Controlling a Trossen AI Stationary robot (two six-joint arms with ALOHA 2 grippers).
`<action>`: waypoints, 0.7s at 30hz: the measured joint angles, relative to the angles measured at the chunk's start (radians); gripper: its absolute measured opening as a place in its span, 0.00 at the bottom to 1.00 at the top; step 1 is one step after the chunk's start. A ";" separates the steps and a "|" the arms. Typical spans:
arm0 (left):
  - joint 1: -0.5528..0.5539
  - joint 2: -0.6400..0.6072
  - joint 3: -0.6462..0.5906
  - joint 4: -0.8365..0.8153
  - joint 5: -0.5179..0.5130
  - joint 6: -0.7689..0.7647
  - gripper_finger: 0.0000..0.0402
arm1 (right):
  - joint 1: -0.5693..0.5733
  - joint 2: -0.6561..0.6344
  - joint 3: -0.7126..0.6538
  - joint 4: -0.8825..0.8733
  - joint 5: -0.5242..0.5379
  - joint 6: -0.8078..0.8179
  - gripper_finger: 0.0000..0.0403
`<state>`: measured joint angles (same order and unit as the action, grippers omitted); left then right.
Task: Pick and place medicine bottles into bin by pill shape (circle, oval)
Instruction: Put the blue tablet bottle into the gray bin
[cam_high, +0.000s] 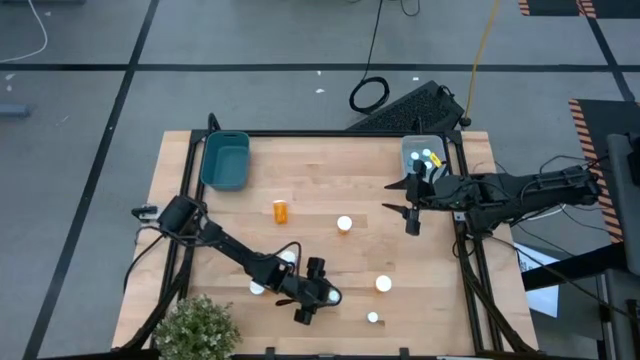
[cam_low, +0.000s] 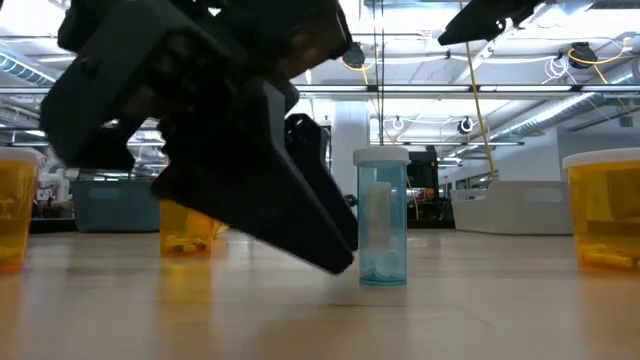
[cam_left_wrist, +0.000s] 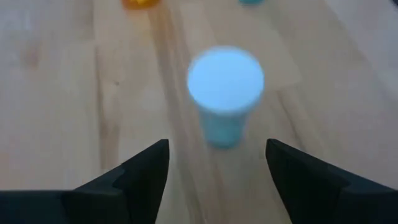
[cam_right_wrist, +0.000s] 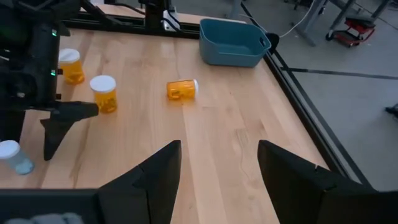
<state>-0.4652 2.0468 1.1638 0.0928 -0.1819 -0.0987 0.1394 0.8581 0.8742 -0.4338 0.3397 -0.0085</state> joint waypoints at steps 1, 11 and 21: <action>-0.001 0.013 0.000 0.024 0.000 0.000 0.65 | 0.000 0.000 0.000 0.000 0.000 0.001 0.52; -0.001 0.058 0.002 0.098 0.006 0.009 0.43 | 0.000 0.001 0.000 0.003 -0.004 -0.001 0.52; 0.007 0.079 0.003 0.147 0.006 0.043 0.38 | 0.000 0.001 0.000 0.004 -0.004 -0.004 0.52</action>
<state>-0.4587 2.1260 1.1664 0.2396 -0.1754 -0.0554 0.1393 0.8593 0.8742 -0.4301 0.3356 -0.0120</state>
